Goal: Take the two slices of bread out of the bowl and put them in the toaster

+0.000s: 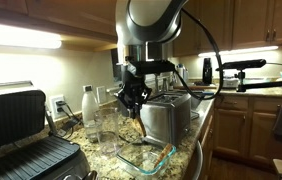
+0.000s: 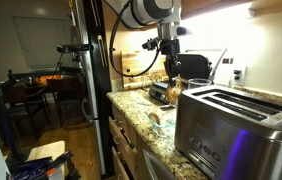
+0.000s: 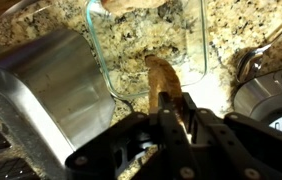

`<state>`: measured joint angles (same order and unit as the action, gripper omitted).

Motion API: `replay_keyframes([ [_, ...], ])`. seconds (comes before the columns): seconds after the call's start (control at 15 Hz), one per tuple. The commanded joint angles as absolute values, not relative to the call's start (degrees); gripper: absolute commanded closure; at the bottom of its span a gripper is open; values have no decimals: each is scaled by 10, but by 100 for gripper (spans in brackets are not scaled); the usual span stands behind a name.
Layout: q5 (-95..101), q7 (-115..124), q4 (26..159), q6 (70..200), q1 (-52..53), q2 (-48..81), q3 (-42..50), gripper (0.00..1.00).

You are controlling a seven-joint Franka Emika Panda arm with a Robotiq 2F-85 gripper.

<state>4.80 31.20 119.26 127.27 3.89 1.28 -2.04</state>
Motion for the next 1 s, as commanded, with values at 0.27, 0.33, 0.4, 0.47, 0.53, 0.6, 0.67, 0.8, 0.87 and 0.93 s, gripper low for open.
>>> replay_keyframes([
  [0.27, 102, 434, 1248, 1295, 14, -80, -22, 90],
  [0.33, 103, 442, 1245, 1295, 9, -80, -21, 90],
  [0.4, 103, 450, 1244, 1294, 4, -82, -21, 90],
  [0.47, 102, 456, 1242, 1295, -1, -83, -20, 90],
  [0.53, 101, 461, 1240, 1295, -6, -83, -19, 90],
  [0.6, 103, 471, 1236, 1294, -11, -83, -18, 90],
  [0.67, 101, 476, 1234, 1295, -14, -83, -17, 90],
  [0.8, 100, 489, 1230, 1297, -23, -86, -14, 90],
  [0.87, 99, 493, 1229, 1297, -27, -90, -12, 90],
  [0.93, 102, 498, 1227, 1298, -30, -95, -11, 90],
])
